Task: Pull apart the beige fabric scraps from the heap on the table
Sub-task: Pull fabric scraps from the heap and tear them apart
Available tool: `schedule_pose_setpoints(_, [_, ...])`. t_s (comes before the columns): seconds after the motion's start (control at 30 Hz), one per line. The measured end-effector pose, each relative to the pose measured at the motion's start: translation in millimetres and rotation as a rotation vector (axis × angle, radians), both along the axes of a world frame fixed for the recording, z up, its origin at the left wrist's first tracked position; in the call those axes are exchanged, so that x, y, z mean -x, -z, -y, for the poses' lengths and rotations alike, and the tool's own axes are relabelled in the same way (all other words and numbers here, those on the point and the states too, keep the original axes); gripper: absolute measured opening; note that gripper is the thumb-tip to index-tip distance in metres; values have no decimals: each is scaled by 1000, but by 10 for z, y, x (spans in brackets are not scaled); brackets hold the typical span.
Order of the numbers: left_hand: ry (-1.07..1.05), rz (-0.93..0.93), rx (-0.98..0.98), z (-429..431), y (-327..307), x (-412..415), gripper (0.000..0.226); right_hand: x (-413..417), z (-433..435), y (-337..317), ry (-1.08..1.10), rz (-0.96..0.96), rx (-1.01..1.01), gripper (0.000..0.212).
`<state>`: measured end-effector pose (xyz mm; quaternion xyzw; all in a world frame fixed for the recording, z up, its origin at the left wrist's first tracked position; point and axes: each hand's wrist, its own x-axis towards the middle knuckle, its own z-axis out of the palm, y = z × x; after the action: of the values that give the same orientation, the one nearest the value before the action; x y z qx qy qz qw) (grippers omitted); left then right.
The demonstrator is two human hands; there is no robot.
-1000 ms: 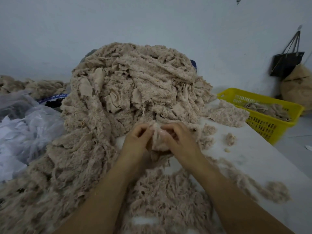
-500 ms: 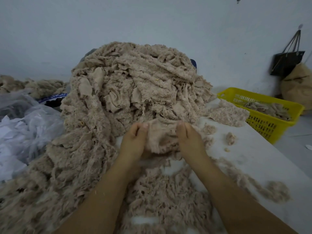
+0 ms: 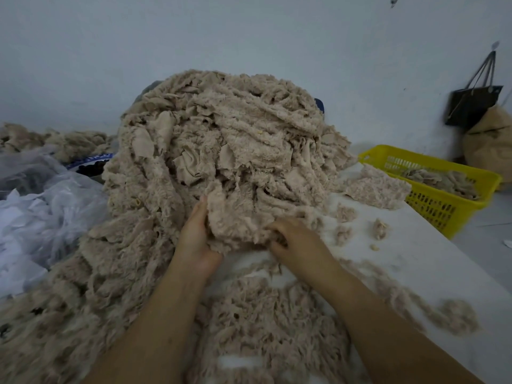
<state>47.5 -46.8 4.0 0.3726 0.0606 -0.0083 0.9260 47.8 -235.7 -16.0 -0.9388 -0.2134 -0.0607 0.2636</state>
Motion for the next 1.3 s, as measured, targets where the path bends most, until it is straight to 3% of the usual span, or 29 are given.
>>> schedule_pose_setpoints(0.03, [17,-3,13,-11,1,2,30,-19,38,-11,46,-1,-26,9])
schedule_pose_setpoints(0.07, [49,11,15,-9,-10,19,33,-26,66,-23,101,-4,-55,19])
schedule_pose_setpoints(0.13, [146,105,-37,1,-33,73,59,-55,106,-28,201,13,-162,22])
schedule_pose_setpoints(0.2, [157,172,-336,71,-57,134,67,-55,119,-40,253,87,-284,16])
schedule_pose_setpoints(0.27, [31,187,-741,169,-12,147,51,-27,94,-73,234,147,-377,11])
schedule_pose_setpoints(0.37, [-39,196,-999,275,43,129,17,22,35,-137,170,210,-439,20])
schedule_pose_setpoints(0.47, [92,185,-929,282,39,149,29,66,-19,-152,56,232,-431,19])
schedule_pose_setpoints(0.67, [161,114,-838,287,-6,195,90,25,-35,-113,68,221,-355,10])
schedule_pose_setpoints(0.77, [192,166,-767,275,-11,189,71,0,-15,-93,177,209,-365,13])
schedule_pose_setpoints(0.9, [182,202,-835,265,7,160,34,-32,29,-61,298,171,-442,22])
schedule_pose_setpoints(1.03, [119,188,-814,253,27,149,16,-47,59,-56,359,110,-497,23])
schedule_pose_setpoints(1.13, [-7,229,-925,247,24,140,17,-40,43,-45,354,97,-463,22])
schedule_pose_setpoints(1.3, [-96,321,-1154,285,7,124,43,-49,71,-49,386,49,-471,25])
